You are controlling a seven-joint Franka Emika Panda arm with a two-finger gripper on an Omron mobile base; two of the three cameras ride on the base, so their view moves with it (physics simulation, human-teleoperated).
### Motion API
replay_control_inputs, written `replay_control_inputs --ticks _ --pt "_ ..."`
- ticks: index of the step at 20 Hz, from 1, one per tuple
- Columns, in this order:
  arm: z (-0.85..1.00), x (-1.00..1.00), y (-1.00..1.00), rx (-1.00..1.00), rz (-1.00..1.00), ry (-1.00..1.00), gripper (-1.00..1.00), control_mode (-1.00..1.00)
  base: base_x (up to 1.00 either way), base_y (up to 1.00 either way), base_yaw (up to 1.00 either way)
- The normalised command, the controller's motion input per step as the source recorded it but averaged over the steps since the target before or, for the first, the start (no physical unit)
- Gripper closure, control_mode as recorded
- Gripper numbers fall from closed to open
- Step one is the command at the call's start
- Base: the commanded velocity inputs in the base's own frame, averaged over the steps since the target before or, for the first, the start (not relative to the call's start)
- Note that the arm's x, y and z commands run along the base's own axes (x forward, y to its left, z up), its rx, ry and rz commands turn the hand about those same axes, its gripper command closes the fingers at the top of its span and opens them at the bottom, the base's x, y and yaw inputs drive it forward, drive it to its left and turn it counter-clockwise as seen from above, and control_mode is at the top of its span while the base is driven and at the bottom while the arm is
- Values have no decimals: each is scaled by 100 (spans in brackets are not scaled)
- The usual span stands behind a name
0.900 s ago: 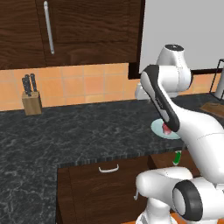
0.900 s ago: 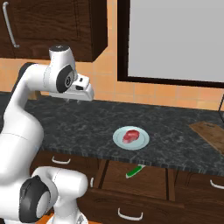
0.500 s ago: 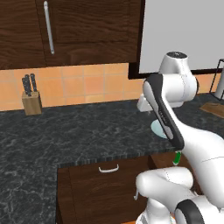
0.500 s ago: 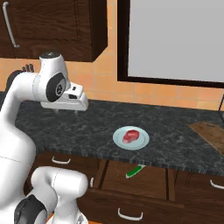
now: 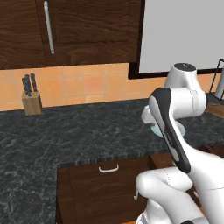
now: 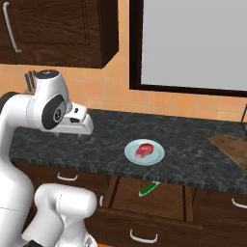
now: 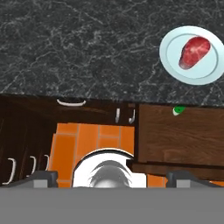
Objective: Pick up the knife from the drawer and place it on the cutting board. Then place the meat from the plate to the cutting board.
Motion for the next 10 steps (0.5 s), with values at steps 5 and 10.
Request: replay_control_inputs --ticks 5,10 --pt "-10 -10 0 0 0 1 -100 -100 0 0 0" --pt "0 -3 0 0 0 0 -100 -100 0 0 0"
